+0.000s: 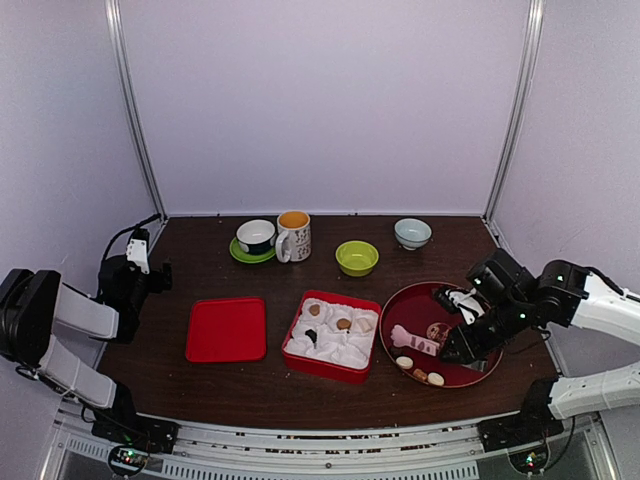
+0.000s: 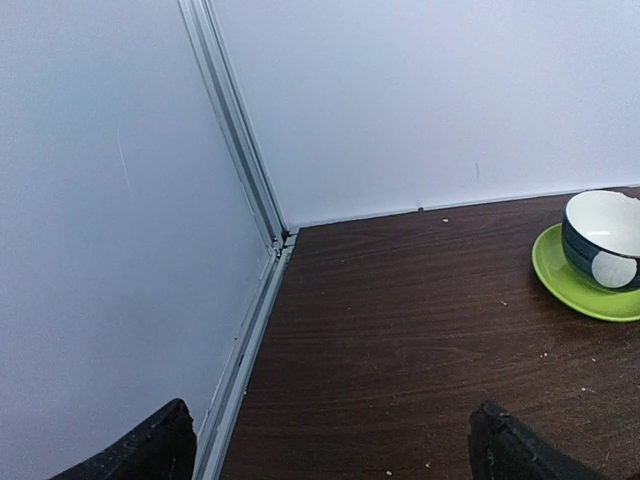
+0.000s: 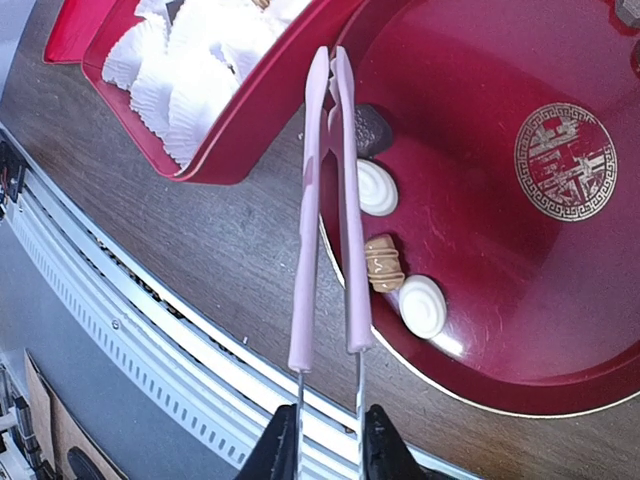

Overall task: Pack the chocolate
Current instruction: Place the clamp on the plate.

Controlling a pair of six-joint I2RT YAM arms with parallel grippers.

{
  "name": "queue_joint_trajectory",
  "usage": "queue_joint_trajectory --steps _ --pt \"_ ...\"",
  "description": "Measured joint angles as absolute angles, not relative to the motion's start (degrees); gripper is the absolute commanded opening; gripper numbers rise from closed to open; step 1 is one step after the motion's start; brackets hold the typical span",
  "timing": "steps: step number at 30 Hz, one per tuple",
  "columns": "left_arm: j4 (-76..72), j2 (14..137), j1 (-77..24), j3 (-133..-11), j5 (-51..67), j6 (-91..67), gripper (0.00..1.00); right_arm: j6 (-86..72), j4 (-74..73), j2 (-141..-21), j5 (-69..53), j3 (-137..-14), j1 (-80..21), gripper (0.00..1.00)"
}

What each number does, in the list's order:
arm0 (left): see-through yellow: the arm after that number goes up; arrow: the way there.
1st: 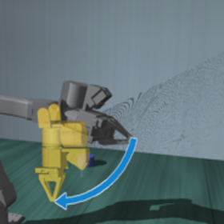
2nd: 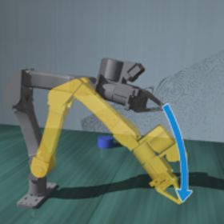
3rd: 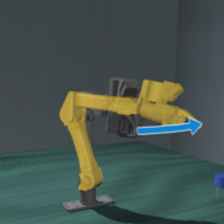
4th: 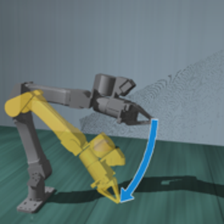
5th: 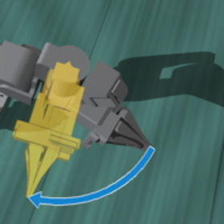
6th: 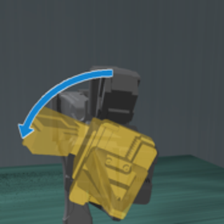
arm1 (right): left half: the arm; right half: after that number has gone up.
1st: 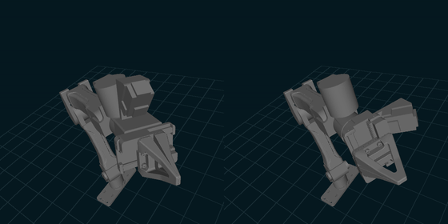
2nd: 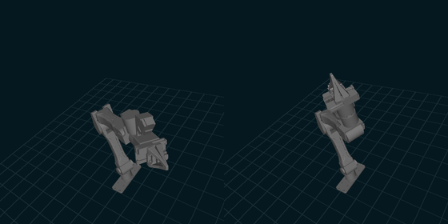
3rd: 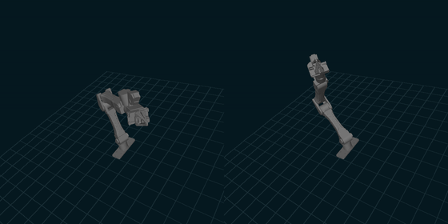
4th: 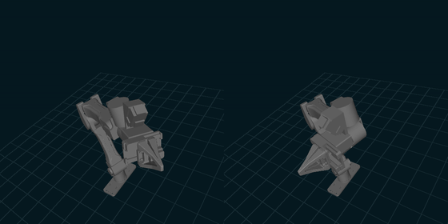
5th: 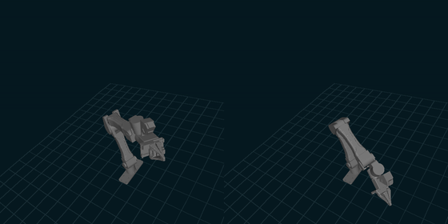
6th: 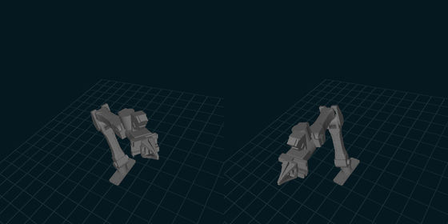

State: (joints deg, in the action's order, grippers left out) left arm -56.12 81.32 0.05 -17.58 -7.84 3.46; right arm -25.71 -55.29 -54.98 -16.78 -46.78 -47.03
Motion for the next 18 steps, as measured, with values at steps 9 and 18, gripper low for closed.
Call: queue_joint_trajectory --steps 9,18 --pt "-56.12 81.32 0.05 -17.58 -7.84 3.46 0.98 -25.17 -58.39 -56.53 -16.23 -46.96 -47.57 0.28" --pt "-56.12 81.32 0.05 -17.58 -7.84 3.46 0.98 -24.36 -60.42 -58.81 -14.17 -49.43 -49.17 0.34"
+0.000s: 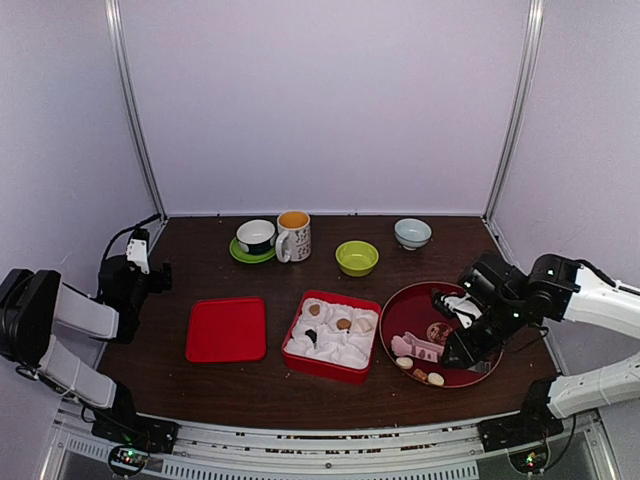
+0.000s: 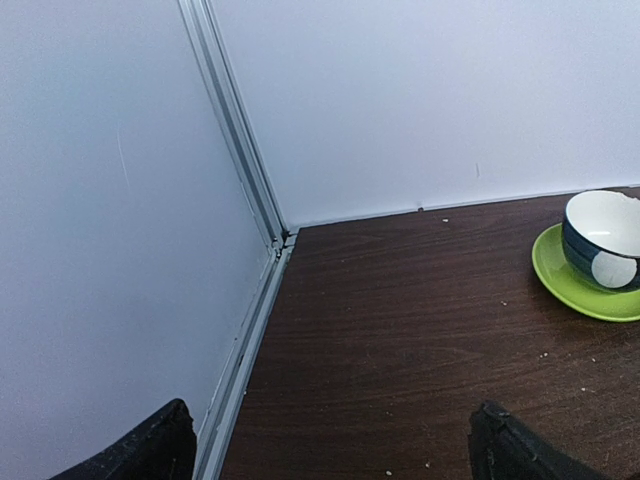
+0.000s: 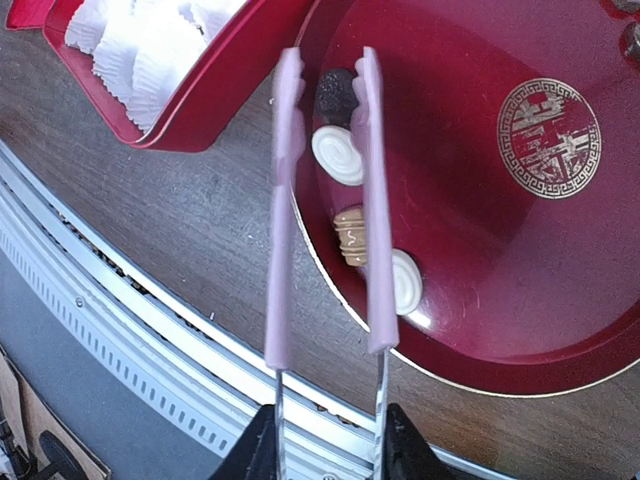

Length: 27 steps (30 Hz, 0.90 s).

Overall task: Pack the chocolate
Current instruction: Place the clamp on the plate.

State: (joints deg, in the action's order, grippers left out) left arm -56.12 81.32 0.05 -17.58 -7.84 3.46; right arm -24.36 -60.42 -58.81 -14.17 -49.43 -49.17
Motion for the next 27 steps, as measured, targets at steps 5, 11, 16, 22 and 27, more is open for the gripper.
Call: queue_joint_trajectory --steps 5,11,16,22,27 --pt "-56.10 81.32 0.05 -17.58 -7.84 3.46 0.98 -23.83 -61.32 -60.01 -11.70 -51.18 -50.17 0.34" --pt "-56.10 81.32 0.05 -17.58 -7.84 3.46 0.98 -23.66 -62.33 -61.14 -9.52 -51.51 -50.72 0.34" --pt "-56.10 81.32 0.05 -17.58 -7.84 3.46 0.98 -23.24 -63.48 -63.64 -7.38 -52.47 -52.25 0.37" --pt "-56.10 81.32 0.05 -17.58 -7.84 3.46 0.98 -22.59 -64.10 -66.02 -5.69 -54.22 -53.54 0.38" --pt "-56.10 81.32 0.05 -17.58 -7.84 3.46 0.98 -22.28 -64.31 -67.64 -4.71 -54.96 -54.33 0.38"
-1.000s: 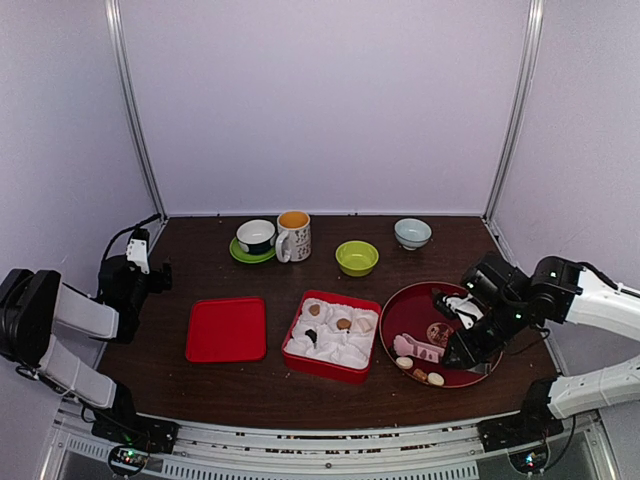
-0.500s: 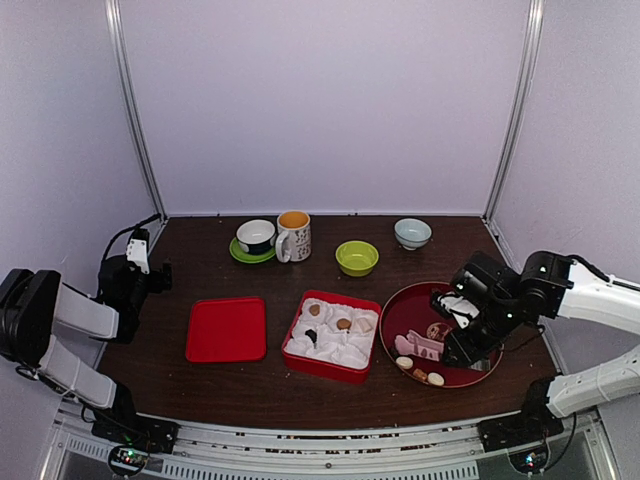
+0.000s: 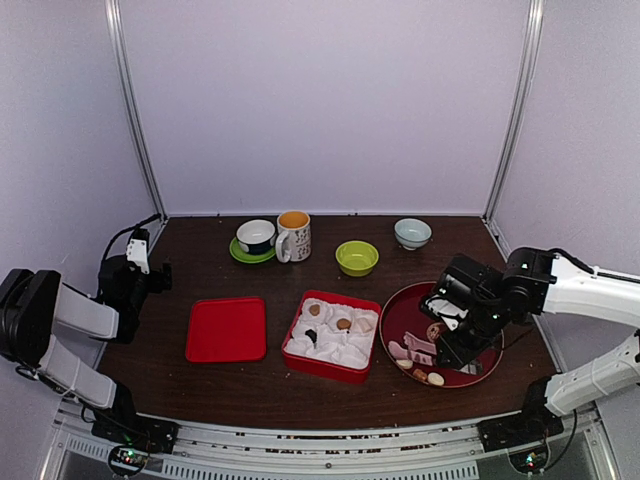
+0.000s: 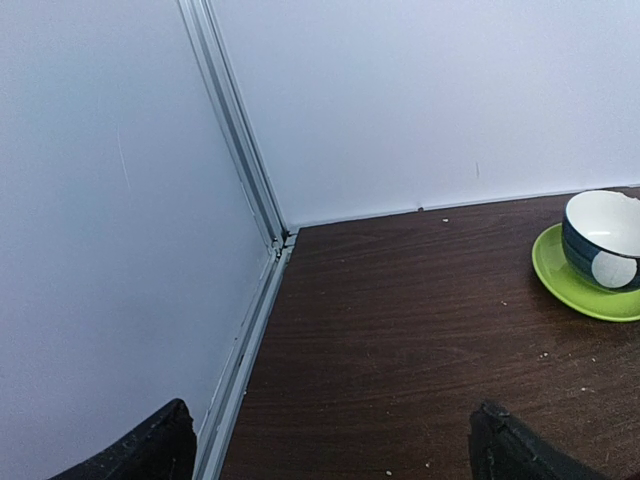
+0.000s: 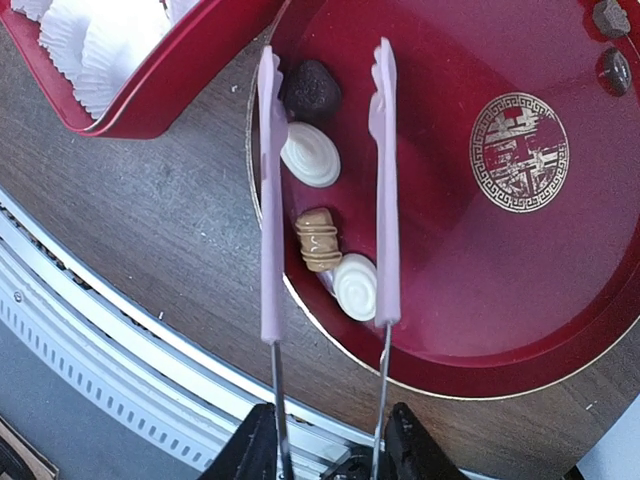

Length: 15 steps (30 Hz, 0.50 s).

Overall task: Pack the chocolate
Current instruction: Place the clamp on the plate.

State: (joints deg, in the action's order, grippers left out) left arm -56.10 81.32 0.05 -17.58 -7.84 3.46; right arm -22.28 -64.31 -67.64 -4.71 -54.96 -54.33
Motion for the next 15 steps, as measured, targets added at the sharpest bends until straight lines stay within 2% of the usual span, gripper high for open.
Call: queue_joint_trajectory --steps 6,10,15 --pt "-56.12 81.32 0.05 -17.58 -7.84 3.46 0.98 -22.22 -64.36 -68.90 -3.92 -55.31 -54.65 0.39" --pt "-56.12 81.32 0.05 -17.58 -7.84 3.46 0.98 -22.20 -64.29 -70.08 -3.62 -55.72 -54.78 0.44" --pt "-56.10 81.32 0.05 -17.58 -7.84 3.46 0.98 -22.52 -63.59 -70.30 -3.01 -55.57 -55.11 0.64"
